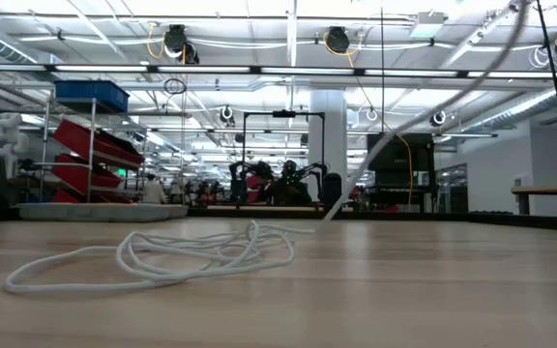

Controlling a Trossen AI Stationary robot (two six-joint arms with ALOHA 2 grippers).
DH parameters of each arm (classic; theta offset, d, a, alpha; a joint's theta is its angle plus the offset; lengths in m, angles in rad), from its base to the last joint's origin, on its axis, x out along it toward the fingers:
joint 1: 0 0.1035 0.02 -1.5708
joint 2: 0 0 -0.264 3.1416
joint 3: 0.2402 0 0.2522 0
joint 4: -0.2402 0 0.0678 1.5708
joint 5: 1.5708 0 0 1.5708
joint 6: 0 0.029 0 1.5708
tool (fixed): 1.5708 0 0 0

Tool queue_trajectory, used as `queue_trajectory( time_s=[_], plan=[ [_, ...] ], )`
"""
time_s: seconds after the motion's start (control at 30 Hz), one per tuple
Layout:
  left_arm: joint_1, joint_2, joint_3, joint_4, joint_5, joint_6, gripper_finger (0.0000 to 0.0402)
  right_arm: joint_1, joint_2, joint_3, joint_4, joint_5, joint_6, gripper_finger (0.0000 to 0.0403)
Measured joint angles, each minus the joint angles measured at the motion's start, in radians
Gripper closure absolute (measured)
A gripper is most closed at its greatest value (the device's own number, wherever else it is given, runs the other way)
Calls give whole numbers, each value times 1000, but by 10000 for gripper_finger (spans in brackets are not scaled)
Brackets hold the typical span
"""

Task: Coil cords
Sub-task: Coil the white wire on the spool

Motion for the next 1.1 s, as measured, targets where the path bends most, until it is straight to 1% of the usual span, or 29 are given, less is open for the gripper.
queue_trajectory(
  time_s=[0.3, 0.53, 0.63, 0.8, 0.93, 1.1],
  plan=[
    [5, 0, 0, -143, 2, -114, 400, 8, 1, 0, 51, -1, -8, 403],
    [5, 0, 0, -183, 3, -118, 401, 23, 1, 0, 75, 1, -17, 403],
    [5, 0, 0, -202, 9, -118, 392, 31, 1, 0, 78, 1, -20, 403],
    [5, 0, 0, -228, 79, -117, 361, 47, 1, 0, 107, 0, -40, 403],
    [-1, 0, 0, -253, 130, -118, 339, 68, 0, 0, 163, 2, -93, 403],
    [-25, 0, 0, -307, 254, -116, 330, 101, 1, 0, 216, 1, -156, 403]
  ],
)
